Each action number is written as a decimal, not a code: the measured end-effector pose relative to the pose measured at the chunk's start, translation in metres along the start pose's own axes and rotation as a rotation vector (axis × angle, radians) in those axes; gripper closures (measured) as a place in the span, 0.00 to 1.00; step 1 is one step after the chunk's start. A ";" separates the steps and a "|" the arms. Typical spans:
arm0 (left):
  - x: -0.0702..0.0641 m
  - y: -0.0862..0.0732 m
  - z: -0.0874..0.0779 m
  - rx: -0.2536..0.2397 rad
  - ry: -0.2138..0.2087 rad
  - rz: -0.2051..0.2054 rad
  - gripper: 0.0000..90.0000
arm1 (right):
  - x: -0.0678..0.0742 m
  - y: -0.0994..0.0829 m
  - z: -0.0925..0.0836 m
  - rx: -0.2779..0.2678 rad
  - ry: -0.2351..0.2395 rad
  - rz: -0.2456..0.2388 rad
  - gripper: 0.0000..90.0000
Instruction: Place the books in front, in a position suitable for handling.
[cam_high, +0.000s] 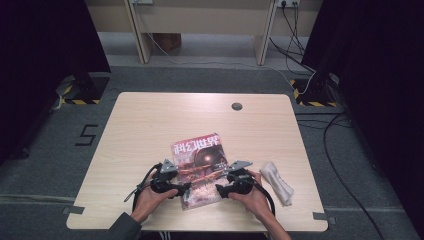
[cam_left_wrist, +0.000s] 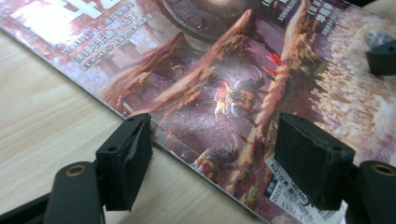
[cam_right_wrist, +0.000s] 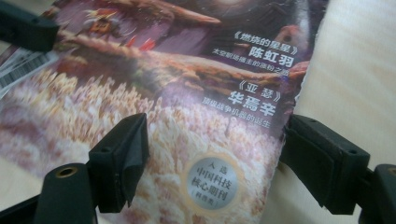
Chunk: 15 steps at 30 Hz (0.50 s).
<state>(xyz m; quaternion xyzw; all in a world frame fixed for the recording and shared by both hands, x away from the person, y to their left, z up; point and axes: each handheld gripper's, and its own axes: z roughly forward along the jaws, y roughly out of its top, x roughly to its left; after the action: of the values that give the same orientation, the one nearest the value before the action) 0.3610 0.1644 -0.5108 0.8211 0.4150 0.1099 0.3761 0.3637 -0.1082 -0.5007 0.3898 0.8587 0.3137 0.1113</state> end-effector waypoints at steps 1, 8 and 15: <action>-0.001 0.000 0.000 0.000 -0.008 0.004 0.31 | 0.000 -0.003 -0.002 -0.004 0.001 -0.003 0.26; -0.008 0.003 0.006 0.001 -0.031 0.048 0.31 | 0.010 -0.026 -0.017 -0.018 0.005 0.010 0.25; -0.012 0.006 0.009 -0.003 -0.044 0.057 0.32 | 0.018 -0.039 -0.029 -0.013 -0.007 0.002 0.25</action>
<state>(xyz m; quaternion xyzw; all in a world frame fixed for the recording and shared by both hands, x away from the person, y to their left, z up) 0.3612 0.1481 -0.5117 0.8344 0.3828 0.1030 0.3830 0.3163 -0.1275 -0.5018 0.3910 0.8558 0.3180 0.1163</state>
